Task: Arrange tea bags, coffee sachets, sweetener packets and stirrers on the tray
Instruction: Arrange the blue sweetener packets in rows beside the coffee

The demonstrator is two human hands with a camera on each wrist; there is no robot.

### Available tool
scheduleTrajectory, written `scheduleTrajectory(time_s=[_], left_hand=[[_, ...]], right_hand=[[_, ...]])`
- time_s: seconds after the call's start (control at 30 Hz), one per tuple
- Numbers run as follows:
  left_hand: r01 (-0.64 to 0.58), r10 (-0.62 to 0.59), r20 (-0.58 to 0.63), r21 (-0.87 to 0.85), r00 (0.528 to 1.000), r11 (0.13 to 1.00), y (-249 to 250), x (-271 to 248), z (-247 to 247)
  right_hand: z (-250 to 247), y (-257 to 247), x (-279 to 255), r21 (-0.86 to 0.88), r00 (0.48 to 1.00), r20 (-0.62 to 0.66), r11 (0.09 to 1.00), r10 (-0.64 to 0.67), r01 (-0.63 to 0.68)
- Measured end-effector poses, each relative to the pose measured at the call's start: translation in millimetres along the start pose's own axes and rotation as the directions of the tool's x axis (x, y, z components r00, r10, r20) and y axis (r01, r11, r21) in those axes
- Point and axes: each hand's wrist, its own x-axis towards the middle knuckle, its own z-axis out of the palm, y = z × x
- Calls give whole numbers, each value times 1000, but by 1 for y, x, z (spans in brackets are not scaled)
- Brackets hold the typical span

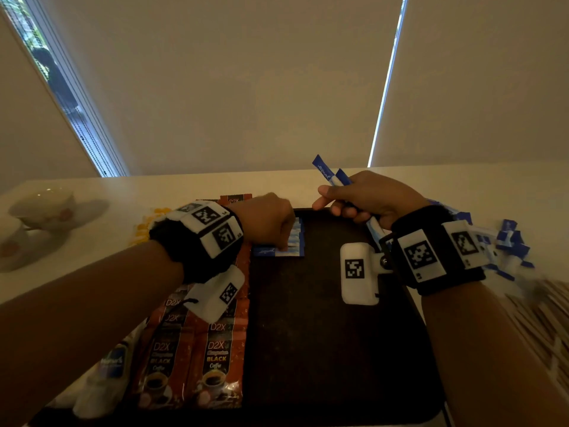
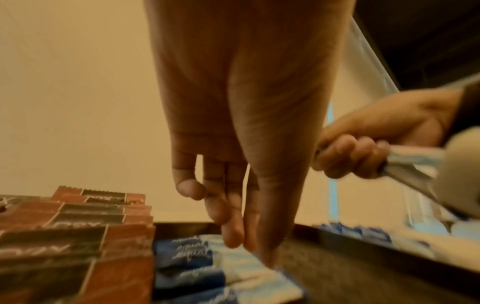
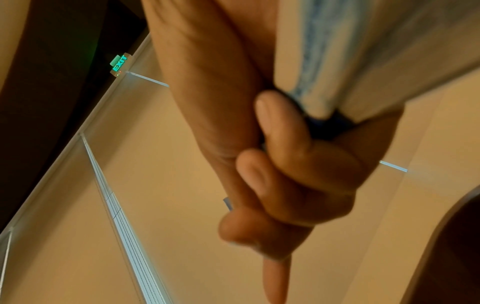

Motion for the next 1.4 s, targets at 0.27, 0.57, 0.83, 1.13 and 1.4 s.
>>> scheduleTrajectory(time_s=[0.27,0.57,0.83,1.13,1.4], left_hand=[[-64,-181,-235,-759,955,648,4,-9,-25],[-160,-227,-320,-834,920,528,4,-7,-24],[-74,-267,-357,-709,895,701,-12,-12,-20],[-186,131,-496,-63,858,981,0,-8,-19],[-21,21,30,-16,999,1000,2,-15,-7]], right_hand=[[4,-3,0,-23,998,64,999,-29,31],[7,-5,-1,-65,991,131,997,-40,48],[-1,-2,-1,-11,999,-19,999,-34,34],[-1,-3,-2,-87,999,-7,996,-33,32],[-6,-1,-3,20,992,-120,999,-32,34]])
